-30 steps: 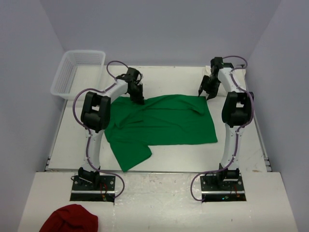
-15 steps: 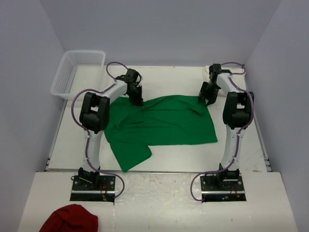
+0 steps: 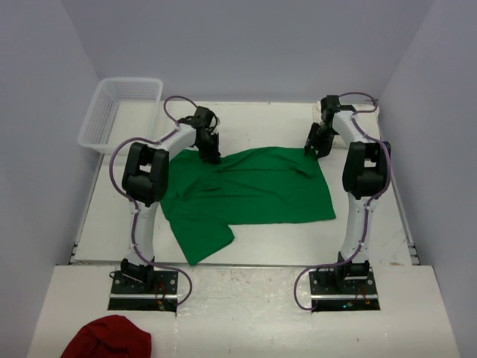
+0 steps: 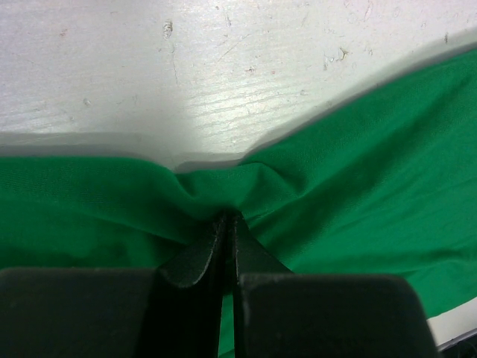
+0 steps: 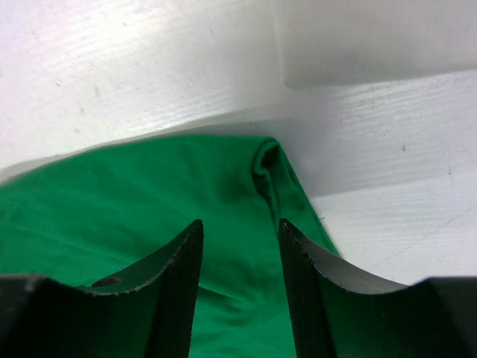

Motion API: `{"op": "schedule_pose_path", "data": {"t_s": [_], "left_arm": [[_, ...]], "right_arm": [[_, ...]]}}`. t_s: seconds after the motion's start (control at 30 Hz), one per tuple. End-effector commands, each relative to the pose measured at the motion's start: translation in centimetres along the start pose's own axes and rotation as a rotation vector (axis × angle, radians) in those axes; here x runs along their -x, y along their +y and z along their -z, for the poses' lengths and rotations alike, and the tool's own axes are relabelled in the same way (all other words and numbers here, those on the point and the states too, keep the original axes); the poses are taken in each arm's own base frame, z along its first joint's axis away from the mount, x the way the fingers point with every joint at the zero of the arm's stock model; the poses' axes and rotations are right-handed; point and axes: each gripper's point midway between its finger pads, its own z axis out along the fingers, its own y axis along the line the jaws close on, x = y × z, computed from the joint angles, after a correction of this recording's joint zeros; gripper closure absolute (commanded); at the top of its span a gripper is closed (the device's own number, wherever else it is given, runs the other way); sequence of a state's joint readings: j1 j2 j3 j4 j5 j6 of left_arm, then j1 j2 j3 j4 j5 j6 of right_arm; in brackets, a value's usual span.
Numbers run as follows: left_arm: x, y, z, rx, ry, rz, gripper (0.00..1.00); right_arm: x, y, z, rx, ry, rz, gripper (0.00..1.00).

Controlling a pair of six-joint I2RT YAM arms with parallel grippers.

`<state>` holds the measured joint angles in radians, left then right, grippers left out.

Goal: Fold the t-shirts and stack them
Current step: Fold the flattened tshirt in 1/3 of the way

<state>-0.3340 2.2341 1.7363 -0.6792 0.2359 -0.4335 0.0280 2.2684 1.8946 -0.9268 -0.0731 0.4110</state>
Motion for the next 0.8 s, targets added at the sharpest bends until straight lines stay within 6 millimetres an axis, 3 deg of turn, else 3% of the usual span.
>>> {"op": "schedule_pose_path", "data": {"t_s": [0.0, 0.2, 0.43, 0.53, 0.6, 0.77], "left_arm": [[0.3, -0.3, 0.6, -0.02, -0.002, -0.016, 0.94], [1.8, -1.2, 1.1, -0.043, -0.031, -0.022, 0.94], [3.0, -3.0, 3.1, -0.107, -0.085, -0.042, 0.94], [3.5, -3.9, 4.2, -0.149, -0.117, -0.068, 0.88], [3.9, -4.1, 4.8, -0.158, -0.149, -0.082, 0.77], [5.7, -4.7, 7.3, -0.15, -0.233, -0.11, 0.75]], "right_arm": [[1.5, 1.5, 1.2, 0.045, -0.037, 0.01, 0.55], [1.7, 1.6, 1.3, 0.048, -0.047, 0.003, 0.55], [1.8, 1.9, 1.1, 0.051, -0.026, -0.001, 0.53], [1.7, 1.9, 1.1, 0.052, -0.023, 0.002, 0.52], [1.8, 2.0, 1.3, 0.057, -0.036, 0.007, 0.51], [1.1, 1.7, 1.2, 0.054, -0.022, -0.004, 0.5]]}}
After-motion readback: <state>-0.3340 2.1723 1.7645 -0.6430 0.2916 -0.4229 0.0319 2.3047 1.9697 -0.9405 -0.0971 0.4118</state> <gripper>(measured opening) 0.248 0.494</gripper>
